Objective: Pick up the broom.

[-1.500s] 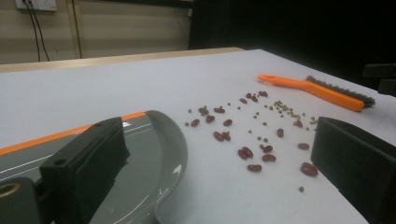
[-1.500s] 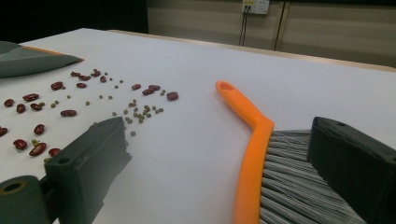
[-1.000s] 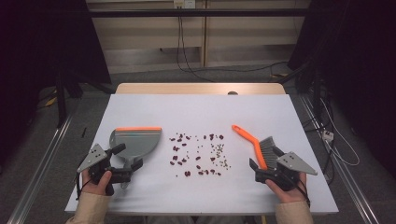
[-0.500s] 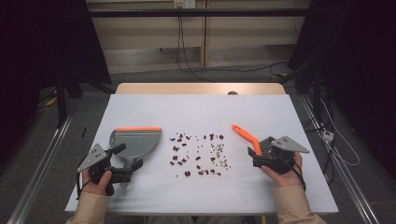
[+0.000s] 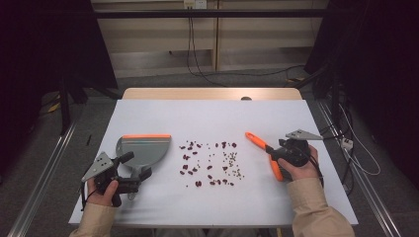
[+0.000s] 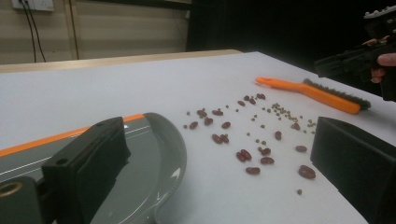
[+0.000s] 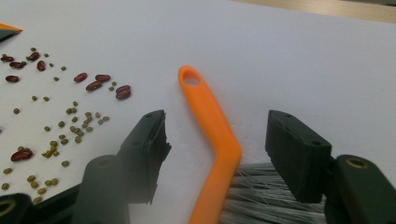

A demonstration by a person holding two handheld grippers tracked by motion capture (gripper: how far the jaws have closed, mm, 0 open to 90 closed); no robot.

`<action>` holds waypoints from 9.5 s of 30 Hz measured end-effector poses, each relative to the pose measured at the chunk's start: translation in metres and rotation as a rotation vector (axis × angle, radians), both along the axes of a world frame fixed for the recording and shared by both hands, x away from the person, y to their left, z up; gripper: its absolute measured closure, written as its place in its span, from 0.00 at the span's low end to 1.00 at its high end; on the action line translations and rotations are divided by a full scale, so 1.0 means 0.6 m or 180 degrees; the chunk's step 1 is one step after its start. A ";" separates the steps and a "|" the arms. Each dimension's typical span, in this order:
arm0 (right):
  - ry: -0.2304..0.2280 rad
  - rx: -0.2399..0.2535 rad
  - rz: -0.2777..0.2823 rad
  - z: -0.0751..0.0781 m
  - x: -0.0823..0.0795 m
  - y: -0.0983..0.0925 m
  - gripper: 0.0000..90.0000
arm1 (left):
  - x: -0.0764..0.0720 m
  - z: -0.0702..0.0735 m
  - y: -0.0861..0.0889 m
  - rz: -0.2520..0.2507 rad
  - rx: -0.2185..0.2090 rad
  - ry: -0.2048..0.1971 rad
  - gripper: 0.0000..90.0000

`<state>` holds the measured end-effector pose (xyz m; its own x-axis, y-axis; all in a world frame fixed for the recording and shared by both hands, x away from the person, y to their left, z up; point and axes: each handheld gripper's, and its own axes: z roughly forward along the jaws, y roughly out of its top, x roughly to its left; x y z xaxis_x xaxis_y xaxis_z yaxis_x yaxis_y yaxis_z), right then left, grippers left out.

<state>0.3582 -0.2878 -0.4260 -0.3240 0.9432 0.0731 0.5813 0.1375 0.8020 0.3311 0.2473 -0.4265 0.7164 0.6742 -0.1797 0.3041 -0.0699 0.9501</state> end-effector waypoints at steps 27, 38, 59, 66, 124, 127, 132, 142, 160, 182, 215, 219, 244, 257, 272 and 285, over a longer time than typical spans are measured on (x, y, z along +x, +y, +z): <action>0.0985 -0.0245 -0.0063 -0.026 0.069 0.011 0.76 | 0.001 -0.001 -0.003 -0.0016 0.0016 0.0013 0.04; 0.1096 -0.0369 -0.0094 -0.033 0.078 0.024 0.73 | 0.002 0.000 -0.001 -0.0024 0.0054 -0.0006 0.04; 0.1216 -0.0084 -0.0193 -0.028 0.090 0.013 0.78 | 0.001 0.003 -0.008 -0.0044 0.0032 -0.0023 0.04; 0.1229 -0.0093 -0.0204 -0.025 0.098 0.021 0.77 | 0.002 0.004 -0.009 -0.0057 0.0048 -0.0036 0.04; 0.1028 -0.0408 -0.0257 -0.030 0.086 0.043 0.77 | 0.000 0.005 -0.007 -0.0013 0.0096 -0.0063 0.04; 0.0892 -0.0326 -0.0288 -0.027 0.079 0.038 0.77 | 0.000 0.005 -0.008 -0.0032 0.0102 -0.0064 0.04; 0.0590 -0.0115 -0.0327 -0.013 0.059 0.023 0.77 | 0.000 0.006 -0.010 -0.0026 0.0084 -0.0064 0.04; -0.0285 0.0409 -0.0287 0.030 -0.003 0.000 0.78 | -0.002 0.011 -0.028 -0.0087 0.0078 -0.0083 0.04; -0.0851 0.0936 -0.0227 0.056 -0.027 -0.003 0.79 | 0.000 0.053 -0.051 -0.0167 -0.0006 -0.0195 0.04; -0.0986 0.1108 0.0098 0.111 0.000 0.097 0.79 | 0.037 0.089 -0.170 -0.0681 -0.0010 -0.0110 0.07; -0.0981 0.1182 0.0621 0.127 0.011 0.240 0.79 | 0.049 0.044 -0.280 -0.0813 0.0199 0.0202 0.49; -0.0982 0.1165 0.0658 0.127 0.009 0.250 0.79 | 0.047 0.044 -0.279 -0.0735 0.0263 0.0168 0.73; -0.0713 0.1172 0.0424 0.096 0.010 0.298 0.22 | 0.043 0.046 -0.255 -0.0078 0.0250 0.0072 0.79; -0.0490 0.1230 0.0138 0.081 0.012 0.333 0.39 | 0.028 0.052 -0.264 -0.0166 0.0299 -0.0190 0.76; -0.0106 0.1642 0.0065 0.092 0.010 0.324 0.76 | 0.028 0.045 -0.284 -0.0142 0.0461 -0.0246 0.59; -0.0255 0.1327 0.0219 0.110 0.023 0.264 0.77 | 0.043 0.054 -0.254 -0.0177 0.0320 -0.0103 0.25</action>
